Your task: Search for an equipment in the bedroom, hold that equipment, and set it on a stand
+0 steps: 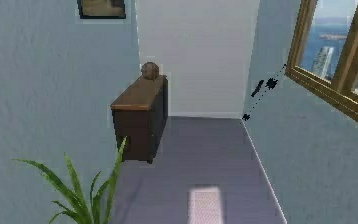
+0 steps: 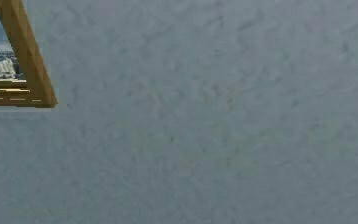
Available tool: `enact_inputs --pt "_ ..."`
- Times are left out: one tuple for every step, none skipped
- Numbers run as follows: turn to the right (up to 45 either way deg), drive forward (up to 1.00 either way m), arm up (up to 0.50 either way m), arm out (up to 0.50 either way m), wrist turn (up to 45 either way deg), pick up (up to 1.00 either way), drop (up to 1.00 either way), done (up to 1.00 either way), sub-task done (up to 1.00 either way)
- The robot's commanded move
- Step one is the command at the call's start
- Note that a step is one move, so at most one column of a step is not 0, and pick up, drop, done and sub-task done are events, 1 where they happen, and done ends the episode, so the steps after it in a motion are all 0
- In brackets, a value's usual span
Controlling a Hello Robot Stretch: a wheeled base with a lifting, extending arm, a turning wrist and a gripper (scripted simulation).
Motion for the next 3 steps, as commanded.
enact_inputs --pt "0.0 1.0 0.0 0.0 0.0 0.0 0.0 0.0 0.0" --pt "0.0 0.95 0.0 0.0 0.0 0.0 0.0 0.0 0.0" --pt "-45.0 0.0 0.0 0.0 0.0 0.0 0.0 0.0 0.0"
